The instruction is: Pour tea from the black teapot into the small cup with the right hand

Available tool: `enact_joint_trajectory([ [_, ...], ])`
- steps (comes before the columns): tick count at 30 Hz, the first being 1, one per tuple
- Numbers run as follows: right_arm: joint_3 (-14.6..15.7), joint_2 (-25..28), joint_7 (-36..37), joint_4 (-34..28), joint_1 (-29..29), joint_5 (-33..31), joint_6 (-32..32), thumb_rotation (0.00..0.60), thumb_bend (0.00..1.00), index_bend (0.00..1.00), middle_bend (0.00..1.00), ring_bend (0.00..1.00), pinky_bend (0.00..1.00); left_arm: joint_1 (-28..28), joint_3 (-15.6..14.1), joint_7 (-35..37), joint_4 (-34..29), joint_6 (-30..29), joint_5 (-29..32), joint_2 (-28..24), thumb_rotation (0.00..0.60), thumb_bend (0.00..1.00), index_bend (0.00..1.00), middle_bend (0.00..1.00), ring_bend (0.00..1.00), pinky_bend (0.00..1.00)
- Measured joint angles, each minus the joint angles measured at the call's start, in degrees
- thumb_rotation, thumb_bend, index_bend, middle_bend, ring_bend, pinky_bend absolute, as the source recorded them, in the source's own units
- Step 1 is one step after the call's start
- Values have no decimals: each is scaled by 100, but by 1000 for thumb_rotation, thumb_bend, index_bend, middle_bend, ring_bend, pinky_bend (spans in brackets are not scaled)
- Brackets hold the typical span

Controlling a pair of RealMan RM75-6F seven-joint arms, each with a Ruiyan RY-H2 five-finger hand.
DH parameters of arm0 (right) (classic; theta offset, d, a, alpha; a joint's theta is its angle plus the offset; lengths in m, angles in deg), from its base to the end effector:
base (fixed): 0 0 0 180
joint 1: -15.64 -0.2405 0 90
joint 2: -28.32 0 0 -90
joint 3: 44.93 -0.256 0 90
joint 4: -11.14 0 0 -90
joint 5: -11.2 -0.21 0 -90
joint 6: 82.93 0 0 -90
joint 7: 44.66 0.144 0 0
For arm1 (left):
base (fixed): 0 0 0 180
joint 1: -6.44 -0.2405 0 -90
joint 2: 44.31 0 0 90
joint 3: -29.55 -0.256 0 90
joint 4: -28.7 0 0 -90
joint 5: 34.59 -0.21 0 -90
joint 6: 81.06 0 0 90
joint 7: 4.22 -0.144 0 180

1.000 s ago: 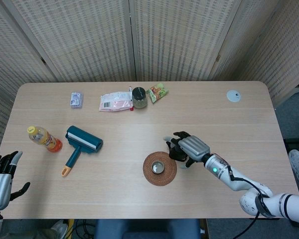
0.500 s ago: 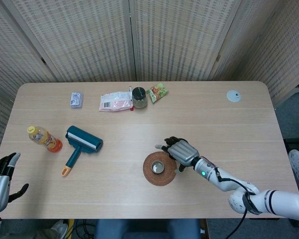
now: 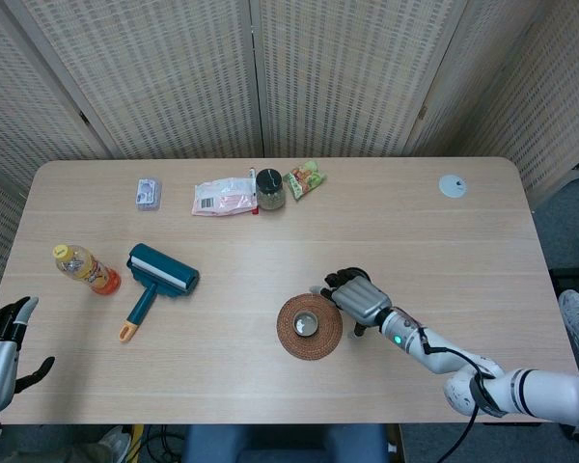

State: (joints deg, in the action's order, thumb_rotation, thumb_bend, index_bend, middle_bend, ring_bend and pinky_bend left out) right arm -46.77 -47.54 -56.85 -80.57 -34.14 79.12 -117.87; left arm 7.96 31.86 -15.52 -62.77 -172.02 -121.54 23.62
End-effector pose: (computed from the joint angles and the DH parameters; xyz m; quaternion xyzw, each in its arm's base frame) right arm -0.1586 -0.3222 -0.0081 0.8567 -0.3669 0.2256 0.2837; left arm -0.3111 0.1603 0.1506 -0.5949 -0.3320 -0.3552 0.6400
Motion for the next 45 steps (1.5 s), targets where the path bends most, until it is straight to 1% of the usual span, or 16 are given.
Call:
enact_joint_trajectory([
  [10, 215, 336, -38, -32, 162, 33, -129, 600, 3, 102, 362, 40, 67, -4, 4, -38, -41, -6, -16, -7, 600, 203, 80, 100, 122, 65],
  [14, 212, 374, 30, -33, 219, 52, -222, 600, 34, 104, 266, 40, 67, 4, 8, -58, -60, 8, -17, -7, 600, 203, 80, 100, 122, 65],
  [16, 186, 379, 114, -57, 265, 123, -328, 600, 66, 136, 213, 40, 67, 5, 8, -66, -79, 2, -29, -8, 600, 203, 80, 100, 122, 65],
  [18, 156, 396, 240, -86, 337, 247, -489, 600, 81, 167, 195, 40, 67, -7, 8, -75, -96, -25, -37, -17, 600, 203, 80, 100, 122, 65],
  [22, 125, 476, 441, -110, 518, 532, -860, 600, 90, 194, 201, 72, 67, -40, 0, -80, -121, -55, -32, -47, 600, 204, 80, 100, 122, 65],
  [24, 126, 554, 491, -115, 629, 648, -1041, 600, 92, 207, 223, 106, 67, -44, -2, -75, -131, -60, -41, -49, 600, 204, 80, 100, 122, 65],
  [27, 146, 687, 509, -125, 782, 729, -1225, 600, 93, 235, 241, 125, 67, -38, -1, -74, -145, -51, -47, -40, 600, 204, 80, 100, 122, 65],
  [30, 184, 779, 507, -137, 877, 759, -1289, 600, 94, 276, 262, 125, 67, -23, 0, -84, -146, -36, -65, -25, 600, 204, 80, 100, 121, 65],
  [33, 205, 816, 503, -138, 930, 782, -1324, 600, 96, 282, 271, 125, 69, -11, -1, -97, -146, -21, -80, -9, 600, 204, 80, 100, 121, 65],
  [38, 216, 874, 494, -130, 1019, 870, -1417, 600, 97, 282, 280, 125, 129, -4, -2, -102, -146, -13, -90, 15, 600, 204, 80, 100, 121, 65],
  [40, 223, 887, 471, -131, 1044, 894, -1422, 600, 97, 282, 280, 125, 138, -8, -4, -99, -145, -17, -91, 22, 600, 204, 80, 100, 121, 65],
  [41, 228, 888, 460, -133, 1054, 904, -1422, 600, 97, 282, 280, 125, 130, -11, -8, -99, -144, -18, -92, 24, 600, 204, 80, 100, 121, 65],
  [43, 250, 887, 434, -139, 1070, 912, -1399, 600, 98, 282, 281, 142, 76, -21, -13, -97, -140, -27, -93, 27, 600, 204, 80, 100, 121, 65],
  [44, 257, 884, 418, -139, 1075, 913, -1386, 600, 99, 282, 281, 167, 29, -27, -15, -93, -138, -31, -92, 28, 600, 204, 80, 100, 121, 65],
  [45, 266, 876, 396, -138, 1082, 912, -1367, 600, 100, 282, 280, 193, 7, -34, -18, -89, -136, -38, -91, 29, 600, 204, 80, 100, 121, 65],
])
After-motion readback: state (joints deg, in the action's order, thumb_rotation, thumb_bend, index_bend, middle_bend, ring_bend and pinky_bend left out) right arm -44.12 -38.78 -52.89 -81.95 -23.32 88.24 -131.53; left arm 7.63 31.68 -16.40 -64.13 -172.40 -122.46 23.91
